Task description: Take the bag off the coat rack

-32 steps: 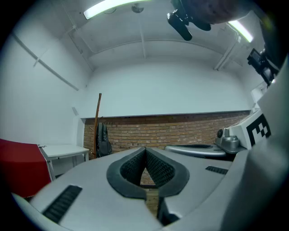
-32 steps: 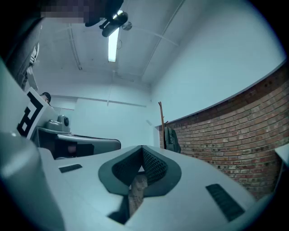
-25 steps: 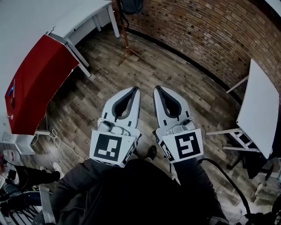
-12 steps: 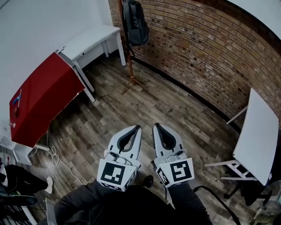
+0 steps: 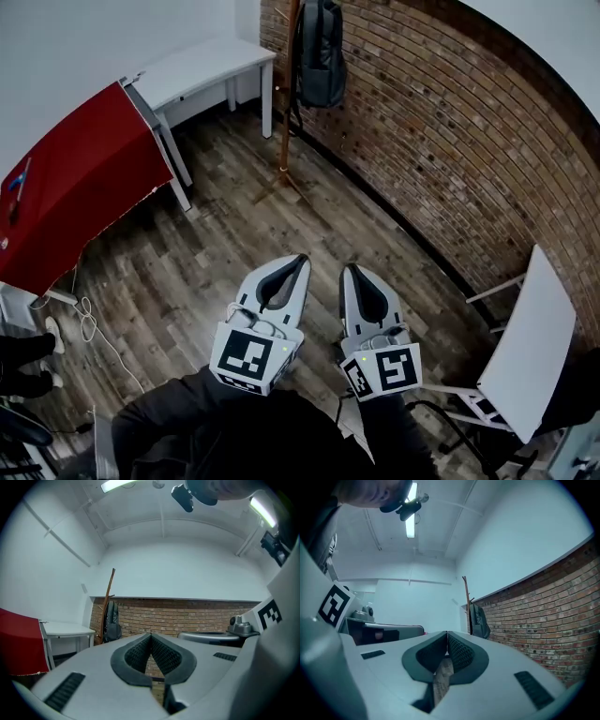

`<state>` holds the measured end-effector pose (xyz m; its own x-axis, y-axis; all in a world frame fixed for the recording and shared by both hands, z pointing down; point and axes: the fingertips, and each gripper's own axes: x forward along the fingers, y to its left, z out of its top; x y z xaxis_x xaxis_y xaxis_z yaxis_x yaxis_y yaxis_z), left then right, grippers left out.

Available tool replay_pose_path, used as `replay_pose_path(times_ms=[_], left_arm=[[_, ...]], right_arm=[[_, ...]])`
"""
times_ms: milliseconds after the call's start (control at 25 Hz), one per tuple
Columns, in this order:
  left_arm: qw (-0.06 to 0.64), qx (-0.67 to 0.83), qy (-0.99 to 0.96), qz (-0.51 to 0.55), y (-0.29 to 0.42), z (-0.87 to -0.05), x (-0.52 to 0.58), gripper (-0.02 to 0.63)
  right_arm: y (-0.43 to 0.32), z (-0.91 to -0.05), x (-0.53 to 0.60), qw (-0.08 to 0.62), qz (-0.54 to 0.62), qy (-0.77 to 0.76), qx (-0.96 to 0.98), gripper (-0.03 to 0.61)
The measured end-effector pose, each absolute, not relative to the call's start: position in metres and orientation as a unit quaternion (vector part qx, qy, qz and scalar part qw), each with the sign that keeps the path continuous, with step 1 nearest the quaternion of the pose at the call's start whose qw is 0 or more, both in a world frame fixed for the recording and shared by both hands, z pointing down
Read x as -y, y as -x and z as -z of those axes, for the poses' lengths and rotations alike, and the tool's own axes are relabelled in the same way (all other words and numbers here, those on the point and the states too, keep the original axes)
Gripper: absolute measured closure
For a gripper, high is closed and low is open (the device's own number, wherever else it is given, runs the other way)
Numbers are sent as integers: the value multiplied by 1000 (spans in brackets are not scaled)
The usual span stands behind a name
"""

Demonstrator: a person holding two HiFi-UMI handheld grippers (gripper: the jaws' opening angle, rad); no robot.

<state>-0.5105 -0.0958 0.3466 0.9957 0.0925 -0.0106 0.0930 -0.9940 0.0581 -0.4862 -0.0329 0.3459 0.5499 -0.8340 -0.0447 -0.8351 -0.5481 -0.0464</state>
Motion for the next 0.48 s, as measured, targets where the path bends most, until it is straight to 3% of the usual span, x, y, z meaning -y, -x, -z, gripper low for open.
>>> replay_pose_path(times_ms=[480], left_arm=[[42,-69,-997,4,411,-348,192,604]], right_arm=[[390,-337,137,19,-13,885,-464,571]])
